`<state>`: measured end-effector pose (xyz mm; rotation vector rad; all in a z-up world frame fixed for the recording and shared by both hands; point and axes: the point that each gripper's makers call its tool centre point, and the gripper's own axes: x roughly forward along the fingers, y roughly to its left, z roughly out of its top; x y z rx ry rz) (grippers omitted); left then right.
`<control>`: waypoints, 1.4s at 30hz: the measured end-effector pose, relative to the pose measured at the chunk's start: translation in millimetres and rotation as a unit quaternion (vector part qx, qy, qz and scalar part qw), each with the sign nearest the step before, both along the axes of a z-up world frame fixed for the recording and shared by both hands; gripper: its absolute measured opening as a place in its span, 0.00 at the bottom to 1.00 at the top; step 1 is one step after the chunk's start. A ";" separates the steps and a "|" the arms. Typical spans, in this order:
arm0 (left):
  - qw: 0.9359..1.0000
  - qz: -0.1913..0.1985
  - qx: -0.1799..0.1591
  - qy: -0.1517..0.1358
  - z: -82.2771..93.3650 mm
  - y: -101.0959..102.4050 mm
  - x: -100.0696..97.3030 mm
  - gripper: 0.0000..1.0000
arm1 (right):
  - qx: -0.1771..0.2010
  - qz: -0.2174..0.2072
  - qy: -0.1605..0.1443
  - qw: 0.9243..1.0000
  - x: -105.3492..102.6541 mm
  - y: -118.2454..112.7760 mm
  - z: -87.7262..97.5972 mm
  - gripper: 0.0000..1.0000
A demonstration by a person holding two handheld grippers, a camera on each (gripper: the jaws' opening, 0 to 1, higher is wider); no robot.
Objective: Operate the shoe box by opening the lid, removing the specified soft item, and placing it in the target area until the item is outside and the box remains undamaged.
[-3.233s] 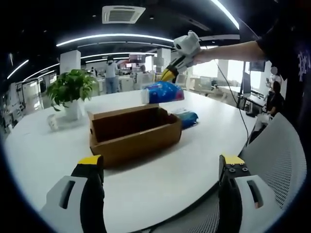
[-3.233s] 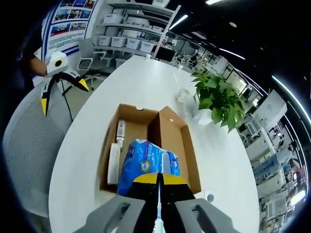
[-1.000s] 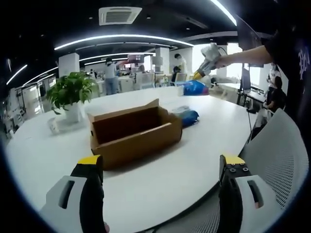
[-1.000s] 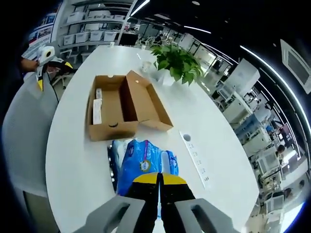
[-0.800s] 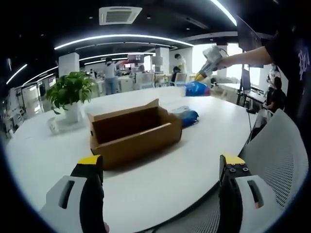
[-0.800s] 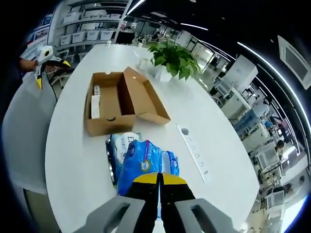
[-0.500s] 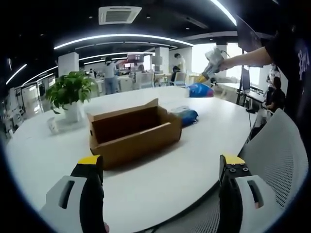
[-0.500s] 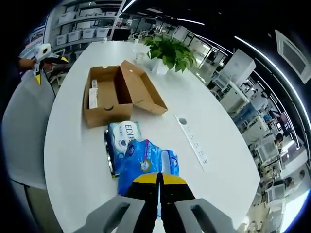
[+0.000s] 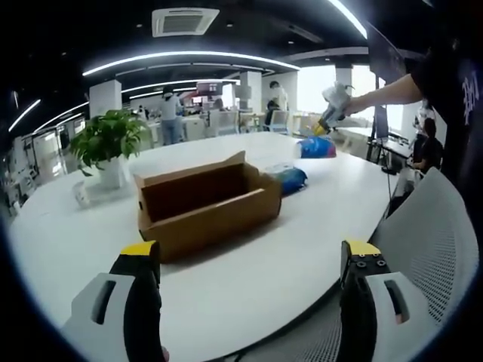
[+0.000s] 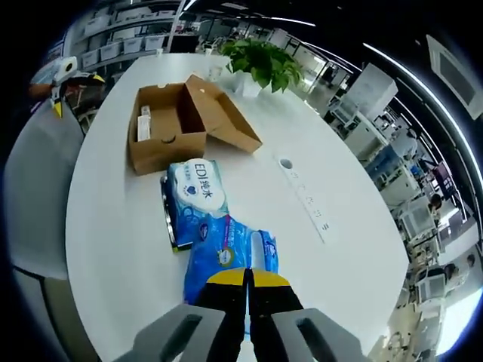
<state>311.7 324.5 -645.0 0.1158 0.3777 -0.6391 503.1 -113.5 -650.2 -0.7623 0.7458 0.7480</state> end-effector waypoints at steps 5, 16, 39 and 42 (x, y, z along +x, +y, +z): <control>1.000 -0.001 0.003 0.000 -0.5 -1.1 -0.4 0.99 | -0.007 -0.009 0.005 1.000 -3.5 -5.3 -11.6 0.00; 1.000 -0.006 0.008 0.002 -2.4 -2.4 -1.4 0.99 | -0.015 -0.025 0.027 0.999 -15.1 -12.2 -40.3 0.00; 1.000 -0.023 0.016 0.009 -6.1 -6.8 -5.6 0.99 | 0.013 -0.069 0.021 0.997 -43.6 -7.4 -72.5 0.00; 1.000 -0.024 0.016 0.009 -6.2 -6.7 -5.6 0.98 | 0.037 -0.089 0.023 0.995 -46.9 -5.8 -70.3 0.05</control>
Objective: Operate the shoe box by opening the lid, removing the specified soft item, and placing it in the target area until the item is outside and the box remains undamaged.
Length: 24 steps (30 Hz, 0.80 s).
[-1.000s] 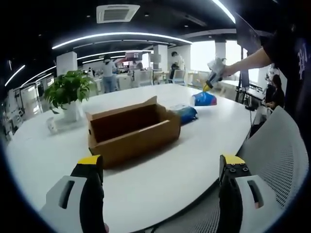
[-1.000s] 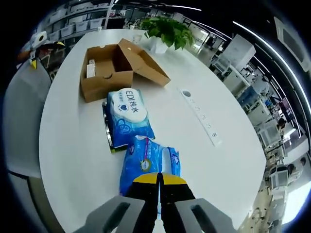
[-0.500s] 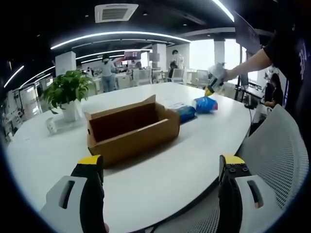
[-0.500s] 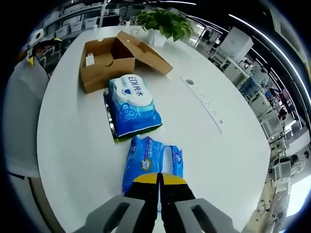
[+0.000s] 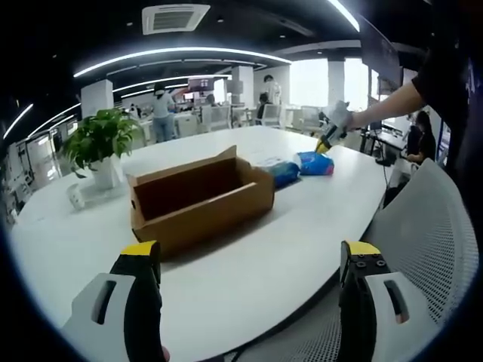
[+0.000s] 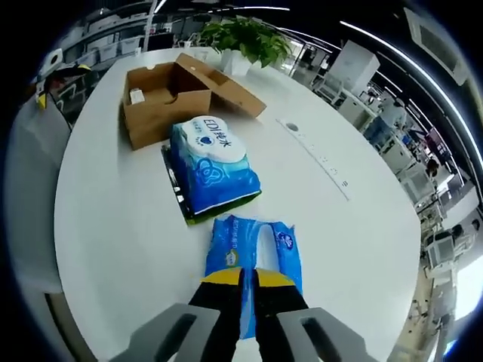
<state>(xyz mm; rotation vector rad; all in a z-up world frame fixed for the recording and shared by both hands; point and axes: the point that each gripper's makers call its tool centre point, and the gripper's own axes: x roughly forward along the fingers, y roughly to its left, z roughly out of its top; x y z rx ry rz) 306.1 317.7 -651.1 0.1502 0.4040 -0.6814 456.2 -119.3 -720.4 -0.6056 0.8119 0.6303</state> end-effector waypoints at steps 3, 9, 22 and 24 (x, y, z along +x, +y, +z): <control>1.000 -0.002 0.001 0.001 -0.3 -0.3 -0.4 0.99 | 0.004 -0.005 0.000 1.000 -3.9 -2.3 1.4 0.11; 1.000 -0.003 0.002 0.001 -0.7 0.5 0.1 0.99 | 0.041 -0.052 -0.023 0.998 -5.0 -5.4 12.8 0.33; 1.000 -0.004 0.004 0.002 -1.5 0.9 0.0 0.98 | 0.068 -0.178 -0.034 0.981 -21.2 -37.1 -3.0 0.55; 1.000 -0.003 0.005 0.002 -1.5 1.2 0.0 0.98 | 0.084 -0.199 -0.033 0.976 -23.0 -39.6 -5.3 0.55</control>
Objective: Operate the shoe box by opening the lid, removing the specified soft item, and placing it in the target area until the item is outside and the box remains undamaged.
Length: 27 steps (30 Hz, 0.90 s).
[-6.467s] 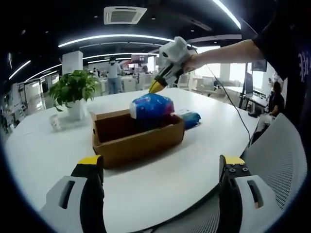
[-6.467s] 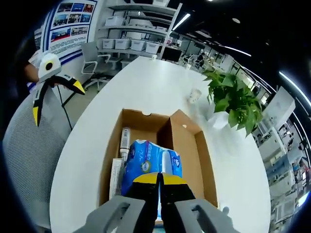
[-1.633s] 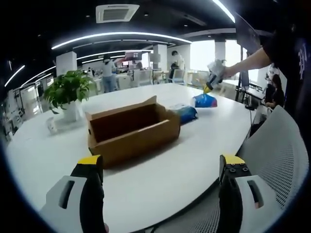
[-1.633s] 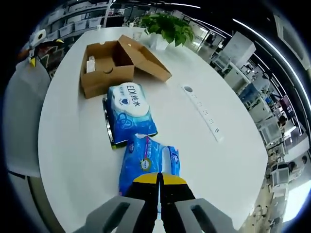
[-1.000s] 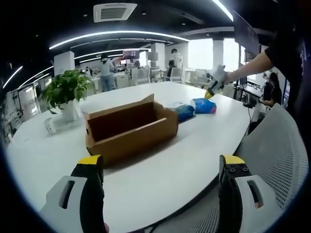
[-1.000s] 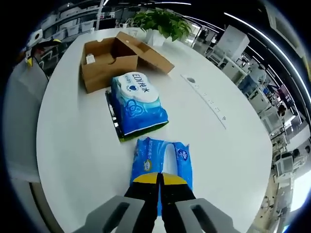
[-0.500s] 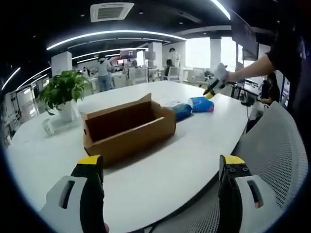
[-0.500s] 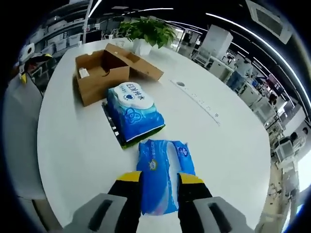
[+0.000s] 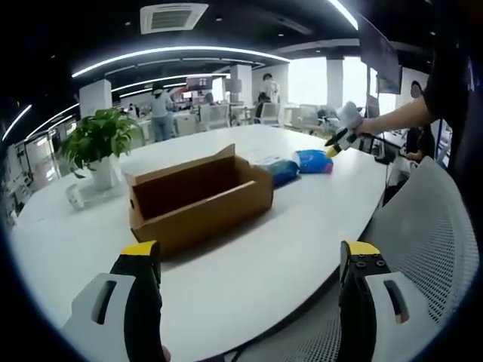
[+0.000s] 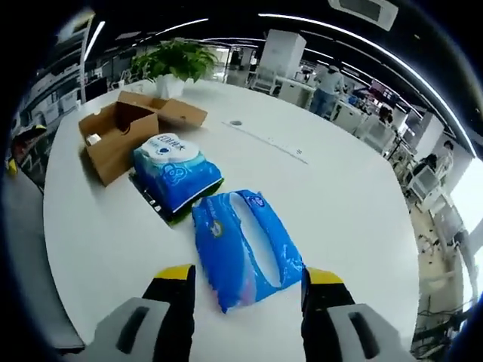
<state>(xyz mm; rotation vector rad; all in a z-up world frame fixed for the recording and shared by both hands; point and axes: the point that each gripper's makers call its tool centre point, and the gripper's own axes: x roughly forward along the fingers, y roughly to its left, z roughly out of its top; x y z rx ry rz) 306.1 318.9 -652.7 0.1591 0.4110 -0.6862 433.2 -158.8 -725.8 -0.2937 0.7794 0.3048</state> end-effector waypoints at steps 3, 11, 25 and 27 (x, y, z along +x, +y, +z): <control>1.000 0.003 -0.002 -0.001 0.7 0.6 0.4 0.99 | 0.003 -0.014 0.003 1.000 -2.5 -4.3 -8.5 0.56; 1.000 0.010 -0.001 -0.002 1.1 2.3 1.8 0.99 | 0.020 -0.036 0.019 0.999 -4.2 4.1 -31.0 0.56; 1.000 0.011 0.004 0.004 -1.8 2.8 1.5 0.98 | -0.014 -0.013 0.031 0.999 1.1 -4.2 -43.4 0.51; 1.000 0.011 0.004 0.005 -2.3 2.7 1.2 0.98 | -0.020 -0.007 0.034 0.999 1.4 -5.7 -45.9 0.51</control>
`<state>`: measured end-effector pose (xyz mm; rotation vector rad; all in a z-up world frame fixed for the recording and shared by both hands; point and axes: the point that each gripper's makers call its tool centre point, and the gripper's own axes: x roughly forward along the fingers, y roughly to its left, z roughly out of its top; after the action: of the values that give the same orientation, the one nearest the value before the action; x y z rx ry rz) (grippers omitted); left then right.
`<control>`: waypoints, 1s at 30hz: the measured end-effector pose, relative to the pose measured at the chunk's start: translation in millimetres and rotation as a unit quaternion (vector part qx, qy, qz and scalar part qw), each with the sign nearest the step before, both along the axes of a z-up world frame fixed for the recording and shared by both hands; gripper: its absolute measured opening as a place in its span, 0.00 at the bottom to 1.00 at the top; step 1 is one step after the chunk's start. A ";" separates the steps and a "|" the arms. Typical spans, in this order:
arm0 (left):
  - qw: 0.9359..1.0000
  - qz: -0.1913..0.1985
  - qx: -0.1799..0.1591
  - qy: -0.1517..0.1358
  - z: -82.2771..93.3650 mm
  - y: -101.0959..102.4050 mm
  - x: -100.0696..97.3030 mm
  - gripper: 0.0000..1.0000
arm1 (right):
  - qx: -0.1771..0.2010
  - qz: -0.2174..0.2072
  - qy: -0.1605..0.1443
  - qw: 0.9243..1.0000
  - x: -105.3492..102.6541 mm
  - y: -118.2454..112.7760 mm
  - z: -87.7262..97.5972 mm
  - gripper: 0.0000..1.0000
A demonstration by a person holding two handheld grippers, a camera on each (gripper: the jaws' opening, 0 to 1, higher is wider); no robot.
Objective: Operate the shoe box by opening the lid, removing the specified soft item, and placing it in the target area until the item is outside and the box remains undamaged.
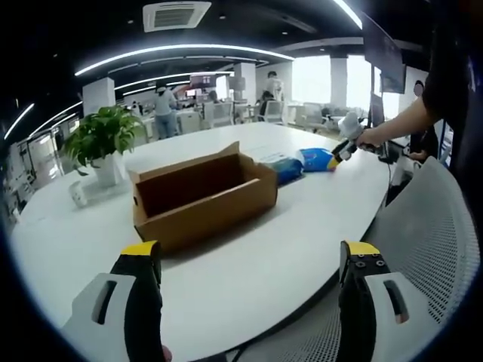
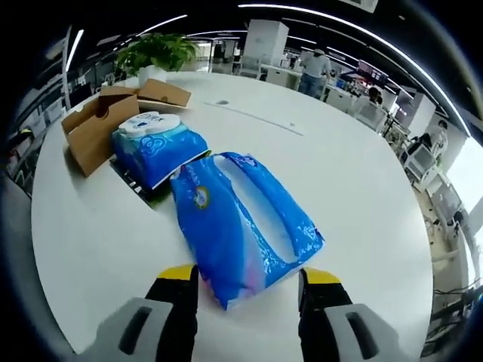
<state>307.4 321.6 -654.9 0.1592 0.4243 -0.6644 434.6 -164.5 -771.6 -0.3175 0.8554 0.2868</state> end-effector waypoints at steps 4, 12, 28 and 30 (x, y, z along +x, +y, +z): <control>1.000 0.000 0.004 0.002 -1.5 0.5 -0.2 0.98 | -0.001 0.001 0.004 1.000 2.3 -3.9 -1.3 0.50; 1.000 0.003 0.006 0.004 -2.6 1.3 1.0 0.97 | -0.012 0.024 0.017 0.999 4.2 -11.5 -4.1 0.48; 1.000 0.009 0.009 0.007 -4.2 1.2 3.1 0.96 | -0.037 0.018 0.023 0.999 18.9 -34.5 -1.2 0.43; 1.000 0.010 0.009 0.007 -4.2 1.5 3.3 0.96 | -0.035 0.019 0.023 0.999 21.2 -34.3 -1.1 0.42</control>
<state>310.6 323.0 -659.2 0.1669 0.4455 -0.6429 455.8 -198.8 -772.7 -0.3934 0.9075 0.3021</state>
